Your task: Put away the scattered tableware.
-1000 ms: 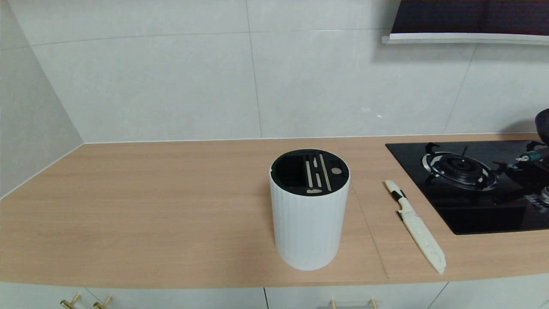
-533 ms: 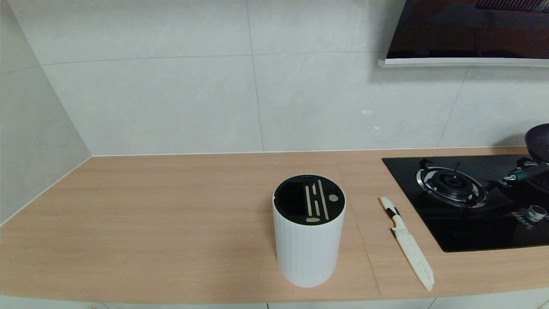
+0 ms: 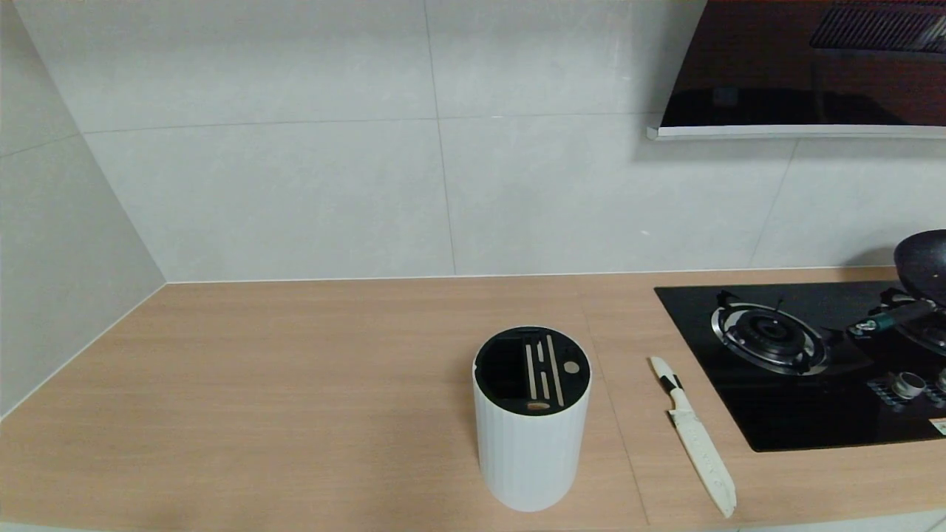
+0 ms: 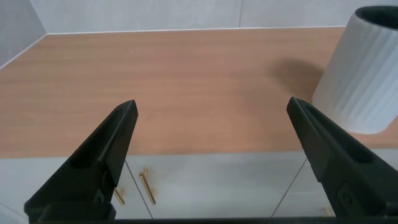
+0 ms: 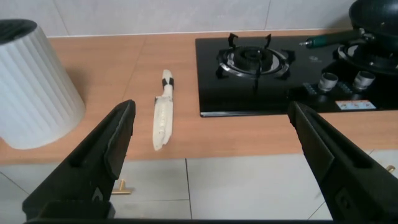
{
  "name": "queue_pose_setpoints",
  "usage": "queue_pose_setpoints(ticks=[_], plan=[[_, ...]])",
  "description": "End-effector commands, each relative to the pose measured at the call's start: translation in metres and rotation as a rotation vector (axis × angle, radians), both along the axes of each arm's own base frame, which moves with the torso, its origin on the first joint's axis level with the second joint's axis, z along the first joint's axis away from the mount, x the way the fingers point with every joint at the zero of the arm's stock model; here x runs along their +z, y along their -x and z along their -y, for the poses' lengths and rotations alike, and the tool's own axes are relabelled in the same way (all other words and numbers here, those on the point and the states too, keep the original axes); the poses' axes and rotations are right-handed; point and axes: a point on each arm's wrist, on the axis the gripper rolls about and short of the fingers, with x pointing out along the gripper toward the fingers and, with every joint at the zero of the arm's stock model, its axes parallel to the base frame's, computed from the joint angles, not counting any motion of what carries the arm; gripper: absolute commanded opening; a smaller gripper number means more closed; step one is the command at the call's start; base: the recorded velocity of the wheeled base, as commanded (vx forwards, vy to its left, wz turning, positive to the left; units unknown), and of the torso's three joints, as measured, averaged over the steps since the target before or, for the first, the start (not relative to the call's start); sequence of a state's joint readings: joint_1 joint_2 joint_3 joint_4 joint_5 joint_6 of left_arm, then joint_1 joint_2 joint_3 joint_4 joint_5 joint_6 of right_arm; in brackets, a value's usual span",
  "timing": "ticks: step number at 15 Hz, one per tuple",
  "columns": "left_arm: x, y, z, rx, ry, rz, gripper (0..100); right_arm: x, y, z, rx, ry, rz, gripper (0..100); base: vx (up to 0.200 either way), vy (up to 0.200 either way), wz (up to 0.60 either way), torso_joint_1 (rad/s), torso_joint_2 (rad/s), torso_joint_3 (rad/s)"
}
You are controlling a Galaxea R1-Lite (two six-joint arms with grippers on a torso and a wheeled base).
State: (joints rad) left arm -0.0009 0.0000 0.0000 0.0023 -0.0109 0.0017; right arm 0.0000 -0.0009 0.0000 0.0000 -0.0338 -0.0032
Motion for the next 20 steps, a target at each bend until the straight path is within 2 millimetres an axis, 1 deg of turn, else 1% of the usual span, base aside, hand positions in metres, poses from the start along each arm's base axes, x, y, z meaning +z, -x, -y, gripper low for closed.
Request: queue_pose_setpoints(ticks=[1,11,12,13,14,16,18,19,20], plan=[[0.000,0.000,0.000,-0.001,0.000,-0.001,100,0.000,0.000,0.000,0.000,0.000,-0.001,100,0.000,0.000,0.00,0.036,-0.07,-0.032],[0.000,0.000,0.000,-0.001,0.000,0.001,100,0.000,0.000,0.000,-0.005,0.014,-0.001,100,0.000,0.000,0.00,0.000,0.00,0.000],[0.000,0.000,0.000,-0.001,0.000,-0.001,100,0.010,0.002,0.000,-0.003,0.009,0.049,100,0.000,0.000,0.00,0.000,0.00,0.000],[0.000,0.000,0.000,0.001,0.000,-0.001,100,0.036,0.010,0.000,0.003,0.001,0.157,100,0.000,0.000,0.00,0.000,0.00,0.000],[0.000,0.000,0.000,-0.001,0.000,0.001,100,0.050,0.012,0.000,0.016,-0.001,0.160,100,0.000,0.000,0.00,0.000,0.00,0.000],[0.000,0.000,0.000,0.001,0.000,0.001,100,0.072,-0.003,-0.002,0.098,-0.001,0.047,100,0.000,0.000,0.00,0.000,0.00,0.000],[0.000,0.000,0.000,0.001,0.000,0.001,100,0.085,-0.026,-0.004,0.170,-0.008,-0.073,100,0.000,0.000,0.00,0.000,0.00,0.000],[0.000,0.000,0.000,0.001,0.000,-0.001,100,0.096,-0.049,-0.005,0.223,-0.021,-0.174,100,0.000,0.000,0.00,0.000,0.00,0.000],[0.000,0.000,0.000,-0.001,0.000,0.001,100,0.103,-0.068,-0.006,0.245,-0.031,-0.252,100,0.000,0.000,0.00,0.000,0.00,0.000]])
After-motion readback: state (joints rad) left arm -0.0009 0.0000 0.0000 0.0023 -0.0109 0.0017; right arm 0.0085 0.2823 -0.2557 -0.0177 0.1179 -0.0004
